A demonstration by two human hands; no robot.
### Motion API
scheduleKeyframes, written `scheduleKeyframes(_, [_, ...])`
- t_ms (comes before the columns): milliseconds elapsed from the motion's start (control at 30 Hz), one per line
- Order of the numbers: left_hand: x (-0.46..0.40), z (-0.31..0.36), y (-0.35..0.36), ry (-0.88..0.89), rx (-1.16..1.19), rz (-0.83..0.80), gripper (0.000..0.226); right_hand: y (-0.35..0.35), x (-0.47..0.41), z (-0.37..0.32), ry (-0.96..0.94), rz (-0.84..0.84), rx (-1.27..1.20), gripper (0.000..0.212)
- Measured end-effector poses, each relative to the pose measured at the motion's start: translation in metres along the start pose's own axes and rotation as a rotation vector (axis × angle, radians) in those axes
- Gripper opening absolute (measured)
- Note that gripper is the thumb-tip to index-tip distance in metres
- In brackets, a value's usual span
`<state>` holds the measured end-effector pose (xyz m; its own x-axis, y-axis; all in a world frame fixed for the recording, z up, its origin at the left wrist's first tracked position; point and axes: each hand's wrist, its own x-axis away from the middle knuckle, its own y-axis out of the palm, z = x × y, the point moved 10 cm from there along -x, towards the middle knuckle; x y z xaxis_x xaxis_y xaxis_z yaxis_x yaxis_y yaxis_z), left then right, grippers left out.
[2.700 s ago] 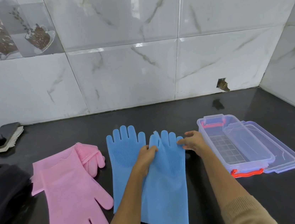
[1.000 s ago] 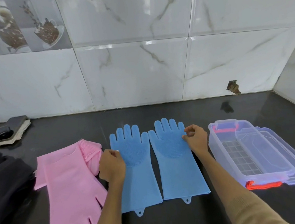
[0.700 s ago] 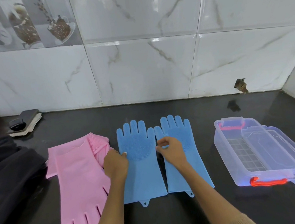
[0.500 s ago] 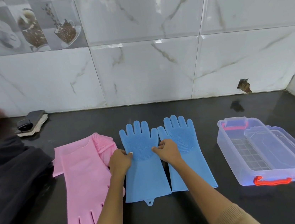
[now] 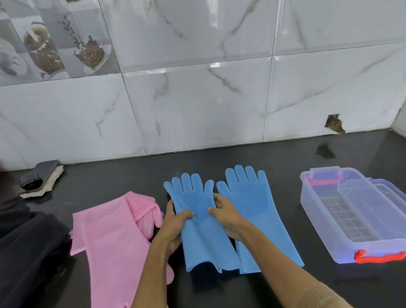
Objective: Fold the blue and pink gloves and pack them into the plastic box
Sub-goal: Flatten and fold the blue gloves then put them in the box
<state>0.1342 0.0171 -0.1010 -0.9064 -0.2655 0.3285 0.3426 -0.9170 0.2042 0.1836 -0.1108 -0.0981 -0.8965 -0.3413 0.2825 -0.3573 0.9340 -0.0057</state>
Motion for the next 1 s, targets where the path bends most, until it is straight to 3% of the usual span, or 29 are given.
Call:
scheduleKeyframes(233, [-0.011, 0.029, 0.063, 0.012, 0.1, -0.208, 0.068, -0.061, -0.013, -0.033, -0.023, 0.073, -0.045, 0.051])
scheduleKeyframes(467, [-0.012, 0.012, 0.136, -0.042, -0.074, -0.374, 0.065, -0.148, 0.007, -0.045, -0.083, 0.238, -0.01, 0.051])
scheduleKeyframes(600, [-0.014, -0.021, 0.122, -0.049, -0.367, -0.208, 0.047, -0.168, 0.024, -0.009, 0.062, 0.331, 0.241, 0.039])
scheduleKeyframes(733, [-0.01, -0.008, 0.102, 0.12, -0.643, 0.036, 0.017, -0.178, 0.039, -0.009, 0.115, 0.489, 0.447, 0.027])
scheduleKeyframes(833, [0.003, 0.004, 0.087, 0.175, -0.945, 0.276, 0.022, -0.174, 0.042, -0.011, 0.15, 0.505, 0.58, 0.019])
scheduleKeyframes(1000, [0.008, -0.001, 0.084, 0.105, -0.951, 0.268, 0.019, -0.177, 0.045, -0.009, 0.103, 0.541, 0.561, 0.022])
